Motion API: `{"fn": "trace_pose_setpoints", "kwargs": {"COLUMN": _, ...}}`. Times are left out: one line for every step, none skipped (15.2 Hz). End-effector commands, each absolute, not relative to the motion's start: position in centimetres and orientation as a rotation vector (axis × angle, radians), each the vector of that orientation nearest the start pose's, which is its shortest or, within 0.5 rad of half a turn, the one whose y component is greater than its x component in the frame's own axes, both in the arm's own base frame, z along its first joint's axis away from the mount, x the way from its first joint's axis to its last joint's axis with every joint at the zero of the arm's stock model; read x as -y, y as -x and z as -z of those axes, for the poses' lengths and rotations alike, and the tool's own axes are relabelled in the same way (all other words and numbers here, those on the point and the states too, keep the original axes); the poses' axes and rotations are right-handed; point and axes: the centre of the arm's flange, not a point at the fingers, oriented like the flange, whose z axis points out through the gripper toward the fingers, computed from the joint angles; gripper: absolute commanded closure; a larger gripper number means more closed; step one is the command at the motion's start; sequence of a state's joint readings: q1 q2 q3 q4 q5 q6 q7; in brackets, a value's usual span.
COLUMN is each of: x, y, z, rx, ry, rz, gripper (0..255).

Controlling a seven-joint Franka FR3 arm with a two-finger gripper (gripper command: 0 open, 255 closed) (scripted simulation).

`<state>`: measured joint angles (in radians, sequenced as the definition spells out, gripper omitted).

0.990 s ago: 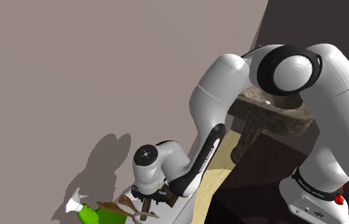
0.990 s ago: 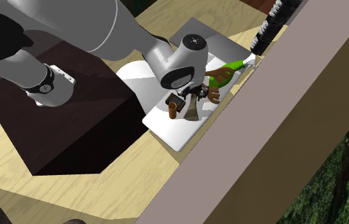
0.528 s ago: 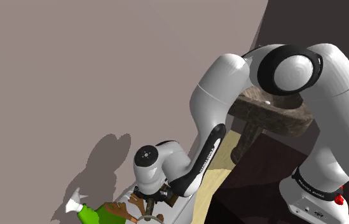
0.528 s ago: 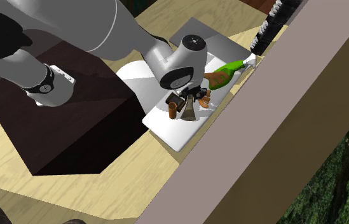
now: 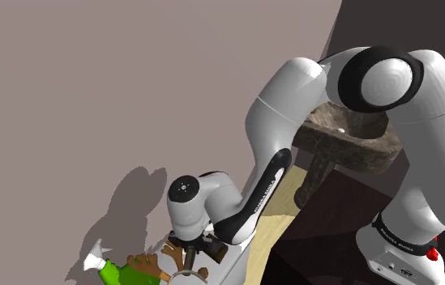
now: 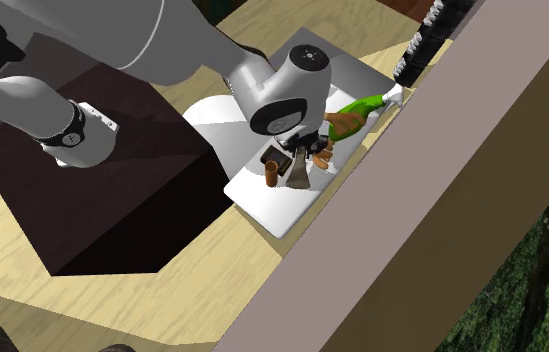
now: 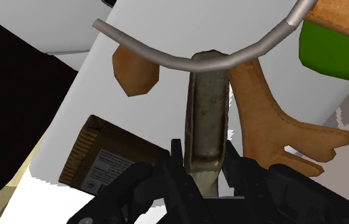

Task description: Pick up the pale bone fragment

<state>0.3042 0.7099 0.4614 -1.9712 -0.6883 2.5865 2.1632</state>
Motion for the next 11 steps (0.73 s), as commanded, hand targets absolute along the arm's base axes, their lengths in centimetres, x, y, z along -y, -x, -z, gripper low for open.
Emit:
{"fn": "trace_pose_setpoints", "kwargs": {"x": -42.7, "y": -42.7, "z": -14.9, "rx": -1.363, "ry": 2.787, "rz": 0.11, "gripper": 255}}
{"fn": "trace_pose_setpoints", "kwargs": {"x": -42.7, "y": -42.7, "z": -15.5, "rx": -1.363, "ry": 2.787, "rz": 0.11, "gripper": 255}}
{"fn": "trace_pose_setpoints", "kwargs": {"x": -42.7, "y": -42.7, "z": -16.0, "rx": -1.363, "ry": 2.787, "rz": 0.11, "gripper": 255}}
{"fn": "trace_pose_setpoints", "kwargs": {"x": -42.7, "y": -42.7, "z": -16.5, "rx": -1.363, "ry": 2.787, "rz": 0.11, "gripper": 255}}
{"fn": "trace_pose_setpoints", "kwargs": {"x": -42.7, "y": -42.7, "z": -17.1, "rx": -1.363, "ry": 2.787, "rz": 0.11, "gripper": 255}}
{"fn": "trace_pose_setpoints", "kwargs": {"x": -42.7, "y": -42.7, "z": -17.6, "rx": -1.363, "ry": 2.787, "rz": 0.11, "gripper": 255}}
{"fn": "trace_pose_setpoints", "kwargs": {"x": -42.7, "y": -42.7, "z": -18.1, "rx": -1.363, "ry": 2.787, "rz": 0.11, "gripper": 255}}
{"fn": "trace_pose_setpoints", "kwargs": {"x": -42.7, "y": -42.7, "z": -18.6, "rx": -1.363, "ry": 2.787, "rz": 0.11, "gripper": 255}}
{"fn": "trace_pose_setpoints", "kwargs": {"x": -42.7, "y": -42.7, "z": -19.2, "rx": -1.363, "ry": 2.787, "rz": 0.11, "gripper": 255}}
{"fn": "trace_pose_setpoints", "kwargs": {"x": -42.7, "y": -42.7, "z": -19.3, "rx": -1.363, "ry": 2.787, "rz": 0.11, "gripper": 255}}
{"fn": "trace_pose_setpoints", "kwargs": {"x": -42.7, "y": -42.7, "z": -19.3, "rx": -1.363, "ry": 2.787, "rz": 0.11, "gripper": 255}}
